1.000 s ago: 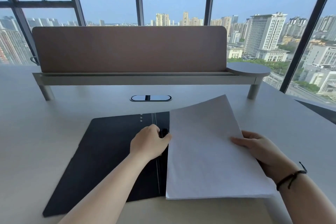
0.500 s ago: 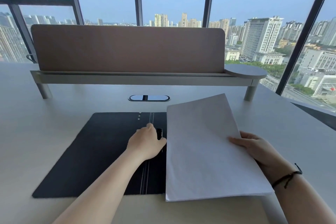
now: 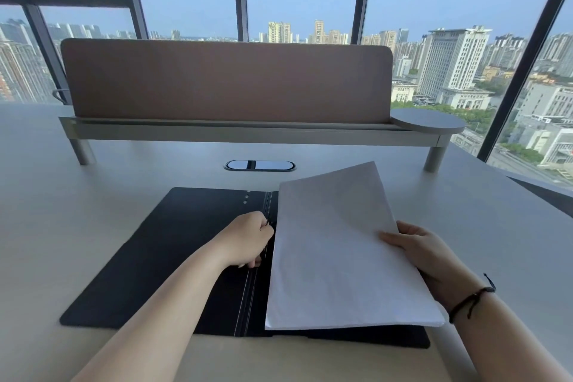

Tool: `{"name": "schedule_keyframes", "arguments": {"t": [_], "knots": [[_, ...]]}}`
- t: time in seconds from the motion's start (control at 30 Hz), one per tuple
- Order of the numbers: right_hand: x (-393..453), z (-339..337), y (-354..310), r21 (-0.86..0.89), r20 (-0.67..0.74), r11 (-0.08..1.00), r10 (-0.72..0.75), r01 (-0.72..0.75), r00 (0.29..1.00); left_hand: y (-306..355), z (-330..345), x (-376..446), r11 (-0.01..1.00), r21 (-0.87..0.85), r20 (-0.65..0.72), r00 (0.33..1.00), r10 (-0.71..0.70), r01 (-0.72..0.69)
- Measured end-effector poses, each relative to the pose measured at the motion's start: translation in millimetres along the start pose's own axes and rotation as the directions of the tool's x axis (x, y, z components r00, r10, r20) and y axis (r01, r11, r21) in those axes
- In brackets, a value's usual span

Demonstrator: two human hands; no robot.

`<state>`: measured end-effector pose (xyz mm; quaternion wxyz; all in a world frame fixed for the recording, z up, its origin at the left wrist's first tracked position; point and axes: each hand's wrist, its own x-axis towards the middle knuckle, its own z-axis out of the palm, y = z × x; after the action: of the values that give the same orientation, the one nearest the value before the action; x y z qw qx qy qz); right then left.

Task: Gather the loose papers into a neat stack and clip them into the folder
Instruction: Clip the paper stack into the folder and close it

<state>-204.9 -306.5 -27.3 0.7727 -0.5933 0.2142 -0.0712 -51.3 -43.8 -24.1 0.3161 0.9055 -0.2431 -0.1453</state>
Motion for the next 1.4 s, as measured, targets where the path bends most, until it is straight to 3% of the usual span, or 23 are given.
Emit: {"name": "schedule_keyframes", "arguments": {"t": [0.3,0.73,0.83,1.27,1.33,1.4], "knots": [[8,9,1,-0.040,-0.015,0.999,-0.009,0.008,1.000,3,1,-1,1.000,-0.023,0.013,1.000,0.000,0.000],[14,6,-3,-0.098,0.034,0.995,0.015,-0.012,0.999,2,7,6,0.997,0.078,-0.041,0.999,0.024,-0.020],[14,6,-1,-0.106,0.037,0.994,0.005,-0.001,0.999,1,10,6,0.986,0.167,-0.081,0.996,0.033,-0.019],[17,14,7,-0.335,-0.119,0.938,-0.132,0.085,0.984,1,19,3,0.981,0.192,-0.220,0.975,0.041,0.003],[22,10,8,-0.517,-0.212,0.850,-0.239,0.099,0.948,2,20,2,0.983,0.181,-0.234,0.972,0.023,0.020],[25,4,10,-0.763,-0.244,0.642,-0.402,0.081,0.883,3,21,1,0.984,0.173,-0.250,0.968,0.012,0.032]]}}
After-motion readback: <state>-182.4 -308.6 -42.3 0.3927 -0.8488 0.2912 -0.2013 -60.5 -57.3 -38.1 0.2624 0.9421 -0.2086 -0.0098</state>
